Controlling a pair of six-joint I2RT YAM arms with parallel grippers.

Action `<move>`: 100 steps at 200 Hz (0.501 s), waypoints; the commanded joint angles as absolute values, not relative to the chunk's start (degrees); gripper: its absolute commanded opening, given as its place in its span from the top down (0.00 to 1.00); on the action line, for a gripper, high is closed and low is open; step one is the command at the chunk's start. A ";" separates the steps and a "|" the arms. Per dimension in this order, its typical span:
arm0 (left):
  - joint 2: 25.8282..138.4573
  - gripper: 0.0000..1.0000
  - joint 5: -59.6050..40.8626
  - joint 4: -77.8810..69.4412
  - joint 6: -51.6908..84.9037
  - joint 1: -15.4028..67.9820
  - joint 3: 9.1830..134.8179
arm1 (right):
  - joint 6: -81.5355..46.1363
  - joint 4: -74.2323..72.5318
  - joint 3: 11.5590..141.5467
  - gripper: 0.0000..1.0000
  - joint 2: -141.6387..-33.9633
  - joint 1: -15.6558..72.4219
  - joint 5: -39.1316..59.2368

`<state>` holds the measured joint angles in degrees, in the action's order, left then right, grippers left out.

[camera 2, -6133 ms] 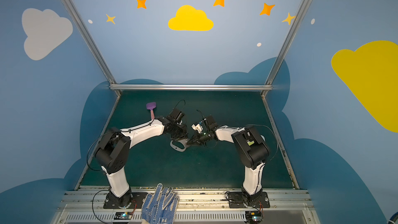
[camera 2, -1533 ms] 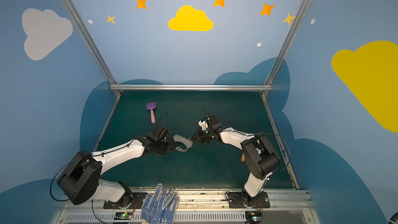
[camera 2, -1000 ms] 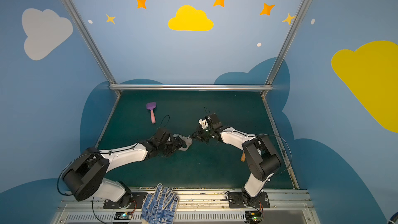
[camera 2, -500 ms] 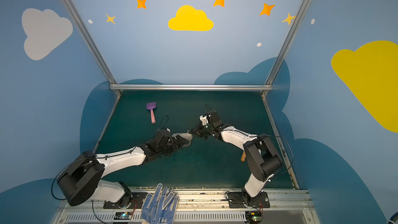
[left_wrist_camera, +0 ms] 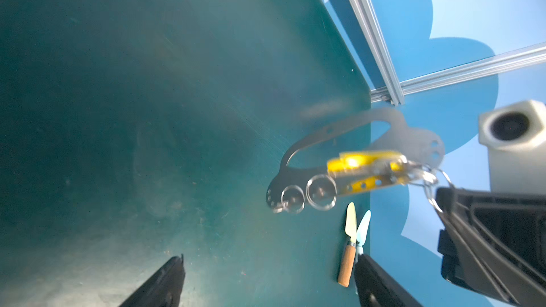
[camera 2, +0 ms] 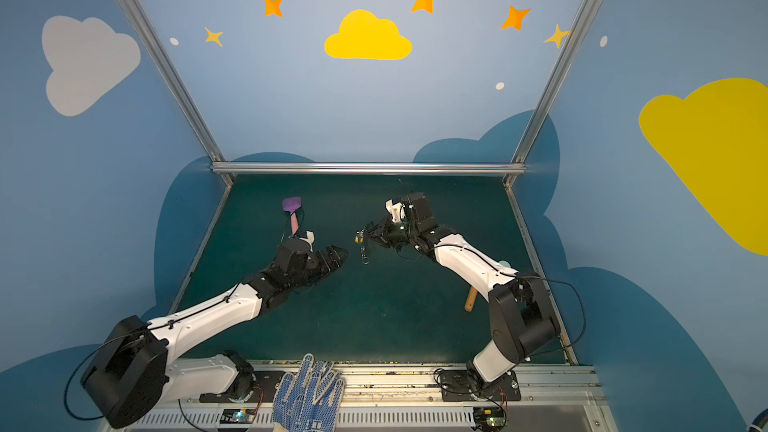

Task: Put the keys on the keyring

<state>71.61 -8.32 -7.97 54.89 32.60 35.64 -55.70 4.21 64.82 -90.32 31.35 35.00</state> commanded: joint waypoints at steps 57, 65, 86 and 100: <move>72.37 0.18 -22.41 -16.09 46.93 30.88 36.50 | -53.10 7.21 66.89 1.00 -85.79 29.71 37.14; 73.06 0.18 -23.33 -16.37 45.58 31.22 37.03 | -53.26 7.06 66.88 1.00 -85.74 29.71 37.38; 74.82 0.12 -24.48 -16.46 41.34 32.03 38.91 | -53.24 7.10 66.88 1.00 -85.44 29.71 37.95; 75.99 0.10 -24.08 -15.39 38.45 32.26 40.43 | -53.21 7.14 66.97 1.00 -85.34 29.71 38.30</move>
<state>74.39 -21.93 -14.35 45.25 31.70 37.23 -53.74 7.57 65.36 -87.26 29.80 36.60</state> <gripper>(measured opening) 0.892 0.050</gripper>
